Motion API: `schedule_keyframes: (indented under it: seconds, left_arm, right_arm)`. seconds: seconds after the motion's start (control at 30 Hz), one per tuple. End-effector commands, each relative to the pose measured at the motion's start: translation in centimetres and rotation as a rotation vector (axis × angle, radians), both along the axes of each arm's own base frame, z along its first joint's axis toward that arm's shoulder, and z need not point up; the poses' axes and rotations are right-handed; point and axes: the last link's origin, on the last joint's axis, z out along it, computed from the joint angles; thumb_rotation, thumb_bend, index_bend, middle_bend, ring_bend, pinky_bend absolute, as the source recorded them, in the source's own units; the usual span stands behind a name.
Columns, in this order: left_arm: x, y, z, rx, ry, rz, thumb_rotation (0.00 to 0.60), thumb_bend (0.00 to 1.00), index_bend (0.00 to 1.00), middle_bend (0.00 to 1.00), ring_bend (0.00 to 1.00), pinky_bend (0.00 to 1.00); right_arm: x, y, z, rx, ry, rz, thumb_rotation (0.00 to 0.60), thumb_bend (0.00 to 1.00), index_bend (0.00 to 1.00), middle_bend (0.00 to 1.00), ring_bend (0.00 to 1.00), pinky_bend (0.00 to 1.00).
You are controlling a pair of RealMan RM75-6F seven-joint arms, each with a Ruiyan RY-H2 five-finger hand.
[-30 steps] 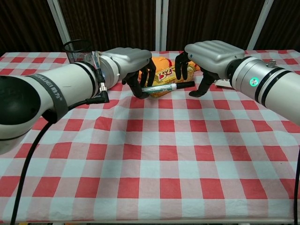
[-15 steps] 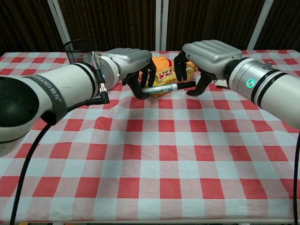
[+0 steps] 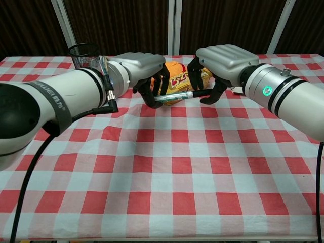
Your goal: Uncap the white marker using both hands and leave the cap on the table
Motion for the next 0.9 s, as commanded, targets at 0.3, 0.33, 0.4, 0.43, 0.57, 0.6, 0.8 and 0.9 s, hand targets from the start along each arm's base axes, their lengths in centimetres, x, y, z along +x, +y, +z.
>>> schedule_keyframes:
  seconds: [0.3,0.33,0.4,0.43,0.57,0.6,0.8,0.9]
  left_arm:
    - [-0.06,-0.13,-0.06,-0.004,0.007,-0.001,0.6,0.42,0.54,0.56,0.53,0.58]
    - [-0.04,-0.13,-0.07,-0.004,0.007,-0.002,0.6,0.42,0.54,0.56,0.53,0.58]
    - [-0.03,-0.11,-0.07,-0.004,0.004,-0.001,0.6,0.42,0.54,0.56,0.53,0.58]
    - [-0.02,-0.11,-0.08,-0.004,0.003,0.0,0.6,0.42,0.54,0.56,0.53,0.58]
    - [-0.03,-0.23,0.01,-0.003,0.002,-0.004,0.6,0.42,0.54,0.56,0.53,0.58]
    - [-0.04,-0.25,0.03,-0.002,0.002,-0.004,0.6,0.42,0.54,0.56,0.53,0.58]
    - [-0.09,-0.32,0.04,-0.004,0.003,-0.004,0.6,0.42,0.54,0.56,0.53,0.58]
    - [-0.08,-0.4,-0.02,-0.007,0.005,-0.007,0.6,0.42,0.54,0.56,0.53,0.58]
  right_arm:
    - [-0.04,0.0,-0.11,-0.001,0.005,-0.001,0.6,0.13,0.62,0.56,0.26,0.19]
    - [-0.04,0.0,-0.13,-0.001,0.006,-0.001,0.6,0.13,0.63,0.56,0.26,0.19]
    - [-0.05,0.03,-0.2,0.0,0.007,-0.003,0.6,0.13,0.63,0.56,0.27,0.19]
    - [-0.05,0.03,-0.22,0.002,0.007,-0.003,0.6,0.13,0.63,0.57,0.27,0.19]
    - [-0.08,0.08,-0.29,0.007,0.006,-0.003,0.6,0.13,0.63,0.56,0.27,0.2]
    - [-0.09,0.06,-0.28,0.008,0.005,-0.003,0.6,0.12,0.63,0.55,0.27,0.2]
    - [-0.19,0.07,-0.25,0.007,0.0,-0.004,0.6,0.11,0.56,0.55,0.27,0.2]
    - [-0.25,0.11,-0.28,0.008,0.002,-0.005,0.6,0.1,0.55,0.55,0.26,0.2]
